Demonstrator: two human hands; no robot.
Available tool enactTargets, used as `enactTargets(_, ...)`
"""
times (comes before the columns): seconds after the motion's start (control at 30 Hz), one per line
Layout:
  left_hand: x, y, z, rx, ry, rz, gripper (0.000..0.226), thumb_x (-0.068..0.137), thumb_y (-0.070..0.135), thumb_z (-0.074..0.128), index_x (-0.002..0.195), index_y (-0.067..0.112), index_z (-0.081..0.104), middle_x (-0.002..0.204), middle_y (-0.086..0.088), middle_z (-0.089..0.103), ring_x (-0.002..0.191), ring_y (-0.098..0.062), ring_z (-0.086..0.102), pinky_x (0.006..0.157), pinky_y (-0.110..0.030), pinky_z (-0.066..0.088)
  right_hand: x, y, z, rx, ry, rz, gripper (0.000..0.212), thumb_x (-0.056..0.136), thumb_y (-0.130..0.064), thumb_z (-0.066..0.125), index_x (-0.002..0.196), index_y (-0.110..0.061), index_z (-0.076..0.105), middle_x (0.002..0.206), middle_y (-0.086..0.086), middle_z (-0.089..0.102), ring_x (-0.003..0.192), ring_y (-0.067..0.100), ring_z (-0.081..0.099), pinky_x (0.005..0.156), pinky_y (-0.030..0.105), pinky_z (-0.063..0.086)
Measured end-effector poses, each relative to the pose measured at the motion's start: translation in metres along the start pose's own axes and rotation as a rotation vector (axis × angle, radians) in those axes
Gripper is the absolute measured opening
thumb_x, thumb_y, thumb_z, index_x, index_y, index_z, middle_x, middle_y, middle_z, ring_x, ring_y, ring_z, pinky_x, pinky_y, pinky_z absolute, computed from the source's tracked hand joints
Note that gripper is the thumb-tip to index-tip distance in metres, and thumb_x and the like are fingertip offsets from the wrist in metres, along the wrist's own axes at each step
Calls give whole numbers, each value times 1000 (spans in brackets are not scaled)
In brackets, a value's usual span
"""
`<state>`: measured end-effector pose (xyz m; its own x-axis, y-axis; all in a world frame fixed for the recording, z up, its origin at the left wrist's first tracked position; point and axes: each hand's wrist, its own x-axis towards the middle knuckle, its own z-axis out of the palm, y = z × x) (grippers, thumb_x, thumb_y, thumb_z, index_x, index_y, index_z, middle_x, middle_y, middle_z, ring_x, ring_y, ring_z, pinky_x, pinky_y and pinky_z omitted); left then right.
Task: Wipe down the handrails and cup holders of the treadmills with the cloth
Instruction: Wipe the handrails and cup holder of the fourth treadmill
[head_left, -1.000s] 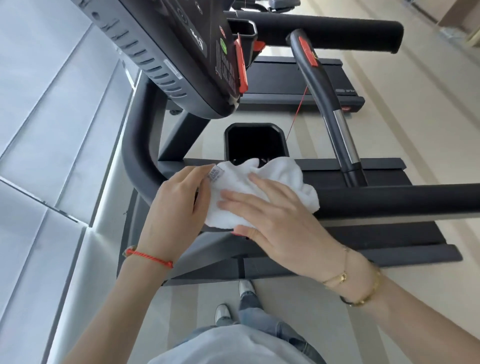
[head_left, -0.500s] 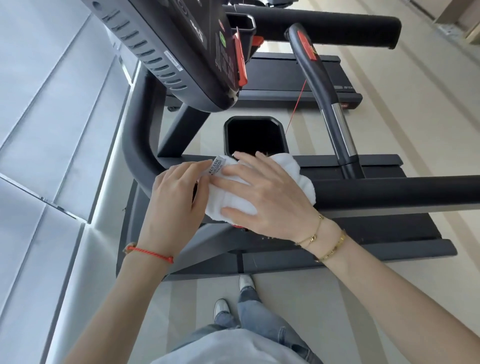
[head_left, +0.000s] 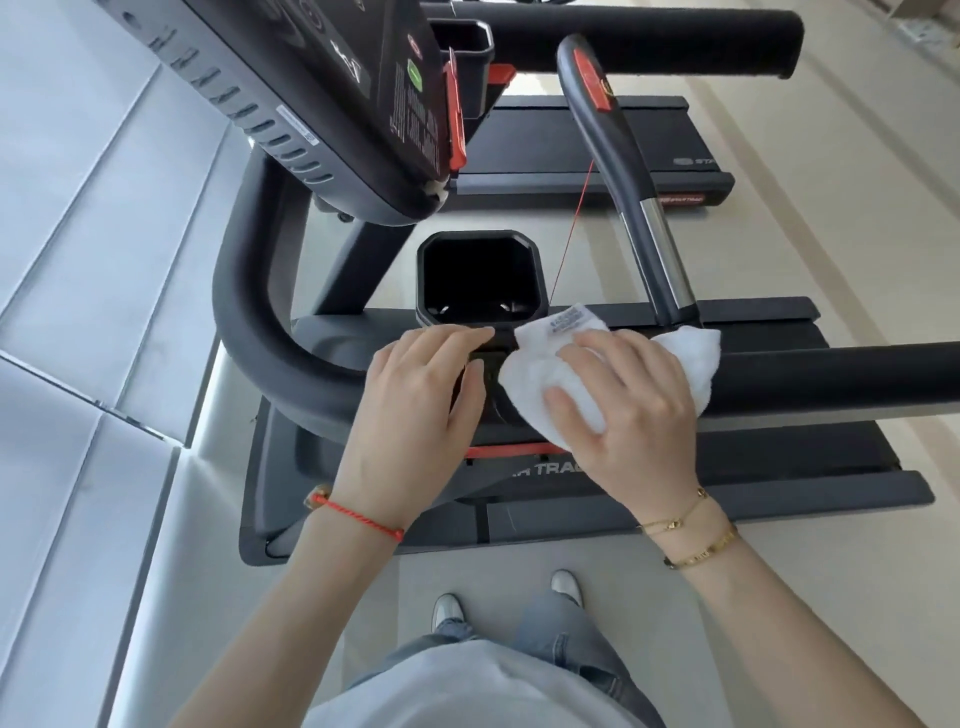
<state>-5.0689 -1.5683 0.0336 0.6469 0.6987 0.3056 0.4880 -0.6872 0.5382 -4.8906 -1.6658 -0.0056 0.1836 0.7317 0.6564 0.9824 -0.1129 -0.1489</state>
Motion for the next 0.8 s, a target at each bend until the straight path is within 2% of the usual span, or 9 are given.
enactTargets(0.27, 19, 65, 54, 28, -26, 79, 27, 98, 13, 52, 121, 13, 65, 114, 1, 66, 108, -20, 59, 95, -36, 42, -20, 97, -28, -44, 48, -7, 33, 97, -35, 49, 99, -12, 72, 105, 4, 68, 98, 30, 59, 89, 38, 45)
enactTargets(0.4, 32, 106, 93, 40, -47, 99, 26, 97, 12, 54, 120, 12, 66, 107, 1, 68, 99, -22, 60, 91, -39, 44, -33, 148, -46, -52, 72, 7, 33, 96, -33, 47, 96, -11, 72, 103, 3, 68, 95, 30, 59, 87, 37, 43)
enactTargets(0.57, 44, 158, 143, 59, -54, 81, 24, 96, 15, 55, 118, 15, 67, 110, 4, 68, 102, -21, 60, 91, -35, 42, -49, 214, -66, -79, 112, 1, 33, 94, -33, 48, 95, -10, 72, 102, 4, 68, 94, 31, 59, 86, 38, 43)
enactTargets(0.8, 65, 226, 201, 90, -64, 71, 24, 98, 16, 53, 117, 13, 67, 111, 2, 67, 102, -22, 61, 92, -38, 43, -70, 312, -100, -81, 146, -26, 34, 94, -34, 49, 95, -7, 70, 101, 8, 67, 94, 33, 60, 87, 41, 44)
